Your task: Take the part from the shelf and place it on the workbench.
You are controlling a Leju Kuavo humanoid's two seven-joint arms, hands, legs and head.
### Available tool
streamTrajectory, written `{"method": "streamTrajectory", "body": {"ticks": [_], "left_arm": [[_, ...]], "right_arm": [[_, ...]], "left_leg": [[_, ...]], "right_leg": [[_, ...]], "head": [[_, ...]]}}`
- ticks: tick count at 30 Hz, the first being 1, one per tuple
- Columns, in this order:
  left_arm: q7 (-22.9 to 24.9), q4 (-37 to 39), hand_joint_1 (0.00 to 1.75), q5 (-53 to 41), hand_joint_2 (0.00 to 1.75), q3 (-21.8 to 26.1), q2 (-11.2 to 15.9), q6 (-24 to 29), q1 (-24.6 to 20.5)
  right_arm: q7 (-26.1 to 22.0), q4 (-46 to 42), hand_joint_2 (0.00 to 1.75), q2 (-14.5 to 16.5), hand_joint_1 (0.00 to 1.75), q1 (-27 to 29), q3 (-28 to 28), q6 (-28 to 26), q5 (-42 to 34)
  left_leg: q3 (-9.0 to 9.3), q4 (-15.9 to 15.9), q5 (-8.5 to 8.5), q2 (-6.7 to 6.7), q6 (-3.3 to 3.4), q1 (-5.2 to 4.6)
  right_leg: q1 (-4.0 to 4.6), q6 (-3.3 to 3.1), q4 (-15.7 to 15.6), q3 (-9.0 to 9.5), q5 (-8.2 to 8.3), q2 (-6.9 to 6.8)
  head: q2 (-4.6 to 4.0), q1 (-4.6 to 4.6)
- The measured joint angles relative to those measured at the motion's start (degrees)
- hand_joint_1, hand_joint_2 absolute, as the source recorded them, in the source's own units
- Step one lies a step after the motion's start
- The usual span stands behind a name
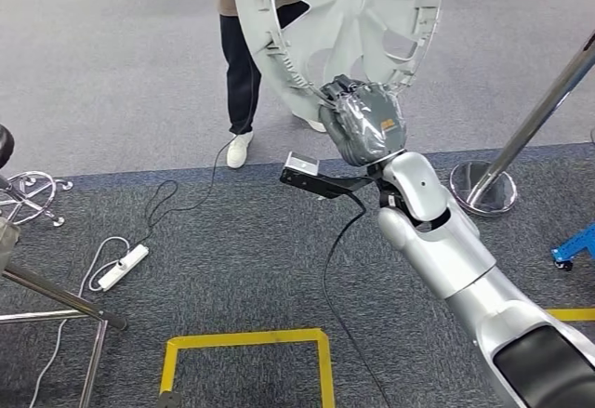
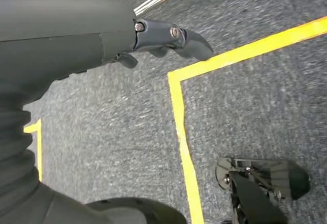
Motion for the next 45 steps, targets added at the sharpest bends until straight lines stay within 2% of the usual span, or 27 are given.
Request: {"method": "streamTrajectory", "body": {"ticks": [1,2,4,5,6,8,10,12,14,15,17,19,20,21,23,24,26,28,30,32,34,35,37,39,41,43,45], "left_arm": [[0.0,0.0,0.0,0.0,1.75,0.0,0.0,0.0,0.0],[0.0,0.0,0.0,0.0,1.75,0.0,-0.1,0.0,-0.1],[0.0,0.0,0.0,0.0,1.75,0.0,-0.1,0.0,-0.2],[0.0,0.0,0.0,0.0,1.75,0.0,-0.1,0.0,-0.2],[0.0,0.0,0.0,0.0,1.75,0.0,0.0,0.0,-0.2],[0.0,0.0,0.0,0.1,1.75,0.0,0.0,0.0,-0.3],[0.0,0.0,0.0,0.2,1.75,0.0,-0.1,0.0,-0.5],[0.0,0.0,0.0,0.3,1.75,0.0,-0.1,0.0,-0.4],[0.0,0.0,0.0,0.4,1.75,0.0,-0.1,0.0,-0.3],[-0.1,0.0,0.0,0.5,1.75,0.0,-0.1,0.1,-0.3],[-0.2,0.0,0.0,0.6,1.75,0.0,-0.1,0.1,-0.4],[-0.3,0.0,0.0,0.8,1.75,0.0,-0.1,0.1,-0.3],[-0.3,0.0,0.0,0.8,1.75,0.1,-0.1,0.1,-0.2],[-0.3,0.0,0.0,0.9,1.75,0.1,-0.1,0.1,-0.2],[-0.3,0.0,0.0,0.9,1.75,0.1,-0.1,0.1,-0.2],[-0.3,0.0,0.0,1.0,1.75,0.1,-0.1,0.1,-0.2],[-0.3,0.0,0.0,1.0,1.75,0.1,0.0,0.1,-0.1],[-0.3,0.0,0.0,1.0,1.75,0.1,0.1,0.1,0.3],[-0.3,0.0,0.0,1.0,1.75,0.1,0.1,0.1,0.5],[-0.3,0.0,0.0,1.0,1.75,0.1,0.1,0.0,0.4],[-0.3,0.0,0.0,1.0,1.75,0.1,0.1,0.0,0.3],[-0.3,0.0,0.0,1.0,1.75,0.1,0.1,-0.1,0.4],[-0.3,0.0,0.0,0.9,1.75,0.1,0.3,-0.1,0.4],[-0.3,0.0,0.0,0.9,1.75,0.1,0.3,-0.1,0.3],[-0.3,0.0,0.0,0.8,1.75,0.1,0.4,-0.1,0.2],[-0.3,0.0,0.0,0.8,1.75,0.1,0.4,-0.1,0.3],[-0.3,0.0,0.0,0.8,1.75,0.1,0.5,-0.1,0.4]], "right_arm": [[0.0,0.0,1.75,0.0,1.75,0.0,0.0,0.0,0.0],[0.0,0.0,1.75,0.0,1.75,0.1,0.0,0.0,0.0],[0.0,0.0,1.75,0.0,1.75,0.1,0.0,0.1,0.1],[0.0,0.0,1.75,0.0,1.75,0.1,0.0,0.1,0.1],[0.0,0.0,1.75,0.0,1.75,0.1,0.0,0.2,0.1],[0.0,-0.1,1.75,0.0,1.75,0.1,0.0,0.2,0.1],[0.0,-0.1,1.75,0.0,1.75,0.1,0.0,0.2,0.1],[-0.1,-0.2,1.75,0.1,1.75,0.1,0.1,0.2,0.2],[-0.1,-0.2,1.75,0.2,1.75,0.1,0.2,0.3,0.3],[-0.1,-0.3,1.75,0.2,1.75,0.1,0.2,0.3,0.4],[-0.1,-0.3,1.75,0.2,1.75,0.2,0.2,0.3,0.6],[-0.1,-0.3,1.75,0.2,1.75,0.4,0.4,0.4,0.8],[-0.1,-0.3,1.75,0.3,1.75,0.4,0.6,0.4,0.9],[0.0,-0.3,1.75,0.4,1.75,0.4,0.7,0.4,1.0],[0.1,-0.3,1.75,0.5,1.75,0.3,0.7,0.5,1.0],[0.2,-0.3,1.75,0.7,1.75,0.2,0.8,0.5,1.1],[0.3,-0.2,1.75,1.1,1.75,0.1,0.9,0.5,1.3],[0.3,-0.2,1.75,1.8,1.75,0.0,1.2,0.6,1.4],[0.3,-0.2,1.75,2.4,1.75,-0.2,1.4,0.7,1.5],[0.4,-0.1,1.75,2.9,1.75,-0.3,1.5,0.8,1.6],[0.4,0.1,1.75,3.3,1.75,-0.3,1.7,1.1,1.8],[0.4,0.3,1.75,3.7,1.75,-0.4,1.8,1.3,1.8],[0.4,0.7,1.75,4.5,1.75,-0.6,2.1,1.6,1.9],[0.4,1.1,1.75,5.1,1.75,-1.0,2.3,1.8,1.9],[0.4,1.4,1.75,5.5,1.75,-1.4,2.7,1.8,2.1],[0.4,1.7,1.75,6.0,1.75,-1.6,3.0,1.9,2.2],[0.4,1.9,1.75,6.4,1.75,-1.8,3.3,2.1,2.2]], "left_leg": [[-1.56,3.3,-1.71,1.79,-0.22,-0.12],[-3.37,7.0,-3.34,2.78,-0.41,-0.09],[-5.56,11.4,-4.38,3.4,-0.61,-0.05],[-5.25,10.8,-3.48,3.54,-0.62,-0.05],[-3.9,8.3,-1.85,3.87,-0.57,-0.07],[0.14,1.1,1.22,6.2,-0.31,-0.36],[2.31,-3.1,2.02,7.97,0.42,-0.75],[2.3,-3.6,1.81,7.12,1.31,-0.86],[2.42,-3.9,1.92,5.73,1.98,-0.62],[2.53,-3.9,2.0,5.07,2.29,-0.43],[2.6,-4.0,2.03,3.62,2.66,-0.26],[2.67,-3.9,2.03,1.97,2.75,-0.24],[2.74,-3.9,2.02,1.09,2.74,-0.22],[2.84,-3.9,2.01,0.2,2.71,-0.17],[2.9,-3.7,1.94,-1.5,2.39,-0.11],[2.74,-3.6,1.94,-2.23,2.09,-0.08],[2.26,-3.6,2.16,-3.47,1.3,0.12],[1.94,-3.7,2.33,-3.94,0.58,0.38],[0.85,-1.8,0.82,-1.3,0.02,0.13],[-2.24,4.5,-2.61,2.19,-0.42,-0.05],[-5.31,10.9,-4.81,3.29,-0.73,0.04],[-5.67,11.6,-4.5,3.45,-0.82,0.06],[-3.13,7.0,-1.37,4.24,-0.79,0.06],[0.87,-0.3,1.3,6.69,-0.44,-0.21],[2.5,-3.5,1.64,7.88,0.25,-0.48],[2.49,-3.7,1.5,6.59,1.06,-0.39],[2.71,-3.8,1.54,5.24,1.74,-0.09]], "right_leg": [[0.12,-0.17,-0.1,0.06,0.0,-0.69],[0.19,-0.31,-0.1,0.09,-0.04,-1.45],[0.24,-0.4,-0.1,0.13,-0.15,-2.98],[0.24,-0.39,-0.1,0.18,-0.22,-3.7],[0.24,-0.31,-0.1,0.27,-0.3,-4.38],[0.47,0.06,0.0,0.48,-0.6,-5.57],[0.93,0.57,0.1,0.62,-0.9,-6.72],[1.11,1.07,-0.1,0.89,-1.12,-7.96],[0.86,1.66,1.1,0.53,-2.12,-6.66],[0.71,1.9,3.3,-0.47,-3.32,-5.17],[0.54,2.13,10.7,-4.24,-6.53,-2.44],[0.54,2.18,16.2,-7.48,-7.81,-1.82],[0.52,2.14,16.0,-7.71,-6.85,-1.72],[0.44,2.08,13.5,-6.81,-4.95,-1.44],[0.02,2.04,5.7,-3.21,-1.02,0.78],[-0.21,2.03,2.7,-1.74,-0.06,2.05],[-0.28,1.73,0.6,-0.63,-0.04,3.19],[-0.15,1.02,0.4,-0.6,0.13,2.03],[-0.2,0.31,-0.1,-0.42,0.37,0.77],[-0.07,-0.11,-0.3,-0.32,0.37,-0.71],[0.05,-0.3,-0.3,-0.29,0.24,-2.34],[0.06,-0.32,-0.3,-0.26,0.17,-3.09],[0.06,-0.16,-0.3,-0.08,0.01,-4.41],[0.42,0.3,-0.1,0.12,-0.32,-5.57],[0.94,0.8,0.0,0.33,-0.65,-6.75],[1.0,1.33,-0.1,0.61,-1.03,-7.81],[0.75,1.93,1.8,-0.01,-2.5,-6.07]], "head": [[0.0,-0.15],[0.0,-0.22],[0.0,-0.22],[0.0,-0.22],[0.0,-0.23],[0.0,-0.27],[0.0,-0.23],[0.0,-0.16],[0.0,0.0],[0.0,0.14],[0.0,0.46],[0.0,0.58],[0.0,0.59],[0.0,0.6],[0.0,0.61],[0.0,0.57],[0.0,0.59],[0.0,0.64],[0.0,0.3],[0.0,-0.03],[0.0,-0.04],[0.0,-0.04],[0.0,-0.06],[0.0,-0.14],[0.0,-0.1],[0.0,-0.01],[0.0,0.1]]}}
